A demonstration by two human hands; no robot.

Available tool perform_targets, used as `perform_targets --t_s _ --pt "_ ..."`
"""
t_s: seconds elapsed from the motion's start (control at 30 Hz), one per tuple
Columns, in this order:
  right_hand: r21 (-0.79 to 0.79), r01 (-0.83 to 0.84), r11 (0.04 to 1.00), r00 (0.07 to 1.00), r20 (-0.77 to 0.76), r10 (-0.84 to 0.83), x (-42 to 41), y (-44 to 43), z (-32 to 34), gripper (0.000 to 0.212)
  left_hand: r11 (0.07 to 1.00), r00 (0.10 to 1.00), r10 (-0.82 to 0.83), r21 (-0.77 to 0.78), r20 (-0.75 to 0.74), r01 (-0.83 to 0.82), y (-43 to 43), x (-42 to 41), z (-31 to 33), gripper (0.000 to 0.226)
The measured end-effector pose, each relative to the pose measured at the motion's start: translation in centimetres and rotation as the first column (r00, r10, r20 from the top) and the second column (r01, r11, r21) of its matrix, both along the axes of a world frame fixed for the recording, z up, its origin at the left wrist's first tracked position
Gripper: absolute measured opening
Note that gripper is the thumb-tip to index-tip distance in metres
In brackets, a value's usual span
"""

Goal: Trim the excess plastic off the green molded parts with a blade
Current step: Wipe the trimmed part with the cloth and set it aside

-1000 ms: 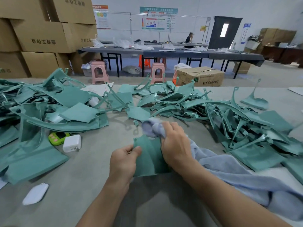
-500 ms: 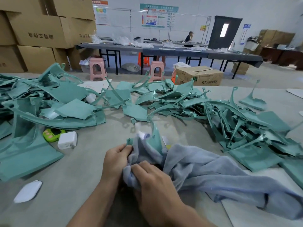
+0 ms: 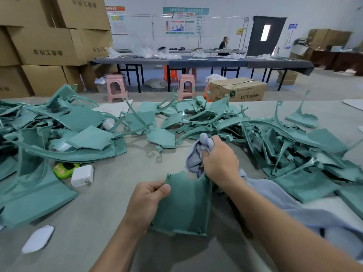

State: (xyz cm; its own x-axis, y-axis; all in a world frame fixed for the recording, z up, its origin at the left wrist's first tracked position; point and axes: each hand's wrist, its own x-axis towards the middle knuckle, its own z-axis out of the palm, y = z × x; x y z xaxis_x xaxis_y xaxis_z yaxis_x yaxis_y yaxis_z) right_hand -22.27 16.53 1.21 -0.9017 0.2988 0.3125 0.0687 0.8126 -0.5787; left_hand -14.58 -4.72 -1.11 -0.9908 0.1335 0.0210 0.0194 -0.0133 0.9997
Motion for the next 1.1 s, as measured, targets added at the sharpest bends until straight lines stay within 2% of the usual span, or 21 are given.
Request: perform_targets --t_s 0.1,0.2,0.27,0.33,0.43,0.5,0.57,0.63,0.7,0.73,0.77,0.83,0.93,1.03,1.1 --pt "0.0 -0.069 0.998 0.994 0.086 0.068 -2.6 1.7 0.9 0.017 0.997 1.0 -0.02 0.073 -0.018 0.022 -0.2 0.4 0.5 0.023" --pt "-0.135 -0.037 0.99 0.998 -0.057 0.029 -3.4 3.6 1.8 0.011 0.989 0.995 0.086 0.113 0.042 -0.091 -0.3 0.1 0.7 0.02" --pt "-0.194 -0.027 0.981 0.99 -0.144 -0.001 -2.5 4.4 2.1 0.039 0.962 0.964 0.222 0.13 0.15 -0.242 -0.6 -0.4 0.4 0.026" --pt "-0.149 -0.057 0.987 0.984 -0.173 0.03 -0.6 4.4 2.3 0.063 0.93 0.932 0.295 0.159 0.211 -0.331 -1.2 -0.9 0.4 0.027" --pt "0.035 -0.179 0.983 0.921 -0.347 0.18 4.1 2.8 2.2 0.073 0.912 0.917 0.353 0.151 0.187 -0.382 -1.2 -1.1 0.2 0.024" --pt "0.06 -0.298 0.953 0.849 -0.441 0.293 7.6 1.1 2.1 0.076 0.905 0.91 0.407 0.099 0.081 -0.414 -0.8 -0.8 0.1 0.026" --pt "-0.121 -0.33 0.936 0.887 -0.379 0.264 10.4 -0.4 1.7 0.073 0.881 0.882 0.47 0.064 -0.027 -0.468 -0.4 -0.5 0.3 0.025" --pt "-0.409 -0.273 0.871 0.958 -0.202 0.206 12.4 -1.1 1.9 0.071 0.858 0.854 0.513 0.082 -0.086 -0.507 0.1 0.1 1.0 0.029" --pt "-0.705 -0.258 0.661 0.952 -0.066 0.3 13.4 -1.1 2.2 0.058 0.848 0.834 0.53 0.089 -0.153 -0.523 1.1 0.9 1.5 0.041" --pt "-0.793 -0.267 0.547 0.932 -0.069 0.355 13.8 -0.8 2.6 0.046 0.858 0.836 0.512 0.072 -0.197 -0.509 1.8 1.6 1.7 0.044" --pt "-0.825 -0.295 0.483 0.916 -0.101 0.388 14.4 -0.3 3.0 0.037 0.877 0.847 0.473 0.039 -0.244 -0.478 2.8 2.4 1.9 0.047" --pt "-0.803 -0.34 0.49 0.909 -0.147 0.39 16.1 1.1 3.9 0.029 0.912 0.87 0.379 -0.033 -0.314 -0.409 4.8 4.2 2.2 0.052" --pt "-0.792 -0.289 0.537 0.945 -0.146 0.293 19.3 4.8 4.8 0.024 0.952 0.907 0.262 -0.067 -0.329 -0.299 8.6 6.6 3.0 0.051" --pt "-0.841 -0.161 0.517 0.987 -0.124 0.106 24.1 9.9 5.0 0.023 1.0 0.976 0.021 0.005 -0.215 -0.02 13.8 9.6 4.8 0.043" --pt "-0.875 -0.087 0.476 0.991 -0.125 -0.048 28.3 13.7 4.4 0.023 0.971 0.967 -0.22 0.067 -0.128 0.23 17.7 11.9 5.7 0.028"
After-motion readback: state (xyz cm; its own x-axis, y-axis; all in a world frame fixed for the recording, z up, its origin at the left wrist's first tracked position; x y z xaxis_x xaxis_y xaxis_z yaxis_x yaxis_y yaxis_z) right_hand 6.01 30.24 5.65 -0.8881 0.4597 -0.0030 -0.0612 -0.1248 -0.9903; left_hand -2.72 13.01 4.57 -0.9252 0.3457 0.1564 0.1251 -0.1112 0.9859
